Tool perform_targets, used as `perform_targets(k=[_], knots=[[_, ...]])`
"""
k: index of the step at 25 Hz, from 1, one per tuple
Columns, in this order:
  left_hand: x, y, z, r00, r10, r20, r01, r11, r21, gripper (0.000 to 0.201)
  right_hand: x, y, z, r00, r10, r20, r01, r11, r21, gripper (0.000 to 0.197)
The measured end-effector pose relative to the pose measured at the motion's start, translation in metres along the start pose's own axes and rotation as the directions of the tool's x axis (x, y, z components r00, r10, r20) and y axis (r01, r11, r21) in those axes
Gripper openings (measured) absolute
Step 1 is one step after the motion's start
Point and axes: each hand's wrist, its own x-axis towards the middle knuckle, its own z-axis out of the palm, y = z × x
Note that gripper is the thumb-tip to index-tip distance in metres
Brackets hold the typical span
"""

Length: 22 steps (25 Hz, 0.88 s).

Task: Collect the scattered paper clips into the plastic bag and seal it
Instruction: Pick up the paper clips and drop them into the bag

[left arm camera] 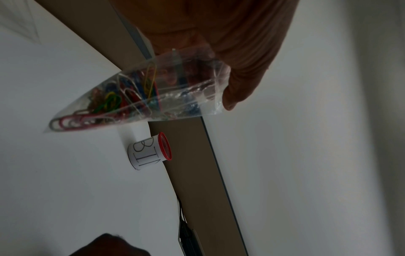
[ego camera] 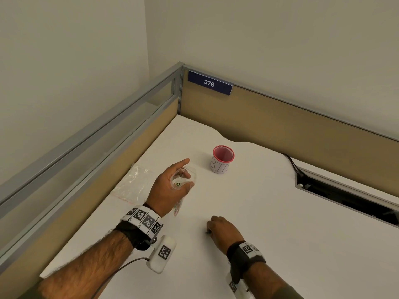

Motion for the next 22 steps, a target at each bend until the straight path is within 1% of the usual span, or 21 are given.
perform_targets(k=[2,5,7,9,11,13,16,19,20,22], knots=[[0.0,0.0,-0.001,1.0,-0.002,0.0,0.002,1.0,0.006,0.063,0.003,0.005,-0.004,0.997,0.071,-0.017,-0.069,0.993,0.096,0.014],[0.001,-0.003,-0.002,1.0,-0.006,-0.002,0.006,1.0,0.009,0.063,0.001,0.013,-0.014,0.981,0.187,-0.051,-0.166,0.947,0.276,0.012],[0.001,-0.005,-0.001,1.0,-0.01,-0.002,0.01,1.0,0.002,0.063,-0.002,0.016,-0.024,0.968,0.236,-0.082,-0.187,0.903,0.388,0.01],[0.001,-0.006,0.001,1.0,-0.011,0.001,0.011,1.0,0.005,0.063,-0.008,0.016,-0.041,0.953,0.279,-0.12,-0.182,0.84,0.511,0.005],[0.001,-0.006,0.003,1.0,-0.01,0.008,0.01,1.0,0.001,0.063,-0.013,0.009,-0.067,0.933,0.314,-0.176,-0.133,0.756,0.641,0.006],[0.001,-0.006,0.006,1.0,-0.014,0.017,0.014,1.0,0.002,0.063,-0.017,-0.007,-0.104,0.914,0.309,-0.263,-0.03,0.698,0.715,0.008],[0.002,-0.003,0.011,0.999,-0.021,0.028,0.021,1.0,0.009,0.063,-0.022,-0.038,-0.164,0.867,0.268,-0.419,0.163,0.642,0.749,0.008],[0.002,0.0,0.013,0.999,-0.006,0.04,0.006,1.0,0.019,0.063,-0.014,-0.062,-0.198,0.819,0.258,-0.513,0.315,0.545,0.777,0.01],[0.002,0.001,0.013,0.999,-0.001,0.043,0.0,1.0,0.029,0.062,-0.01,-0.068,-0.201,0.812,0.25,-0.527,0.337,0.536,0.774,0.011],[0.002,0.005,0.014,0.999,0.01,0.038,-0.012,0.999,0.046,0.057,-0.001,-0.077,-0.198,0.813,0.229,-0.535,0.334,0.571,0.751,0.01]])
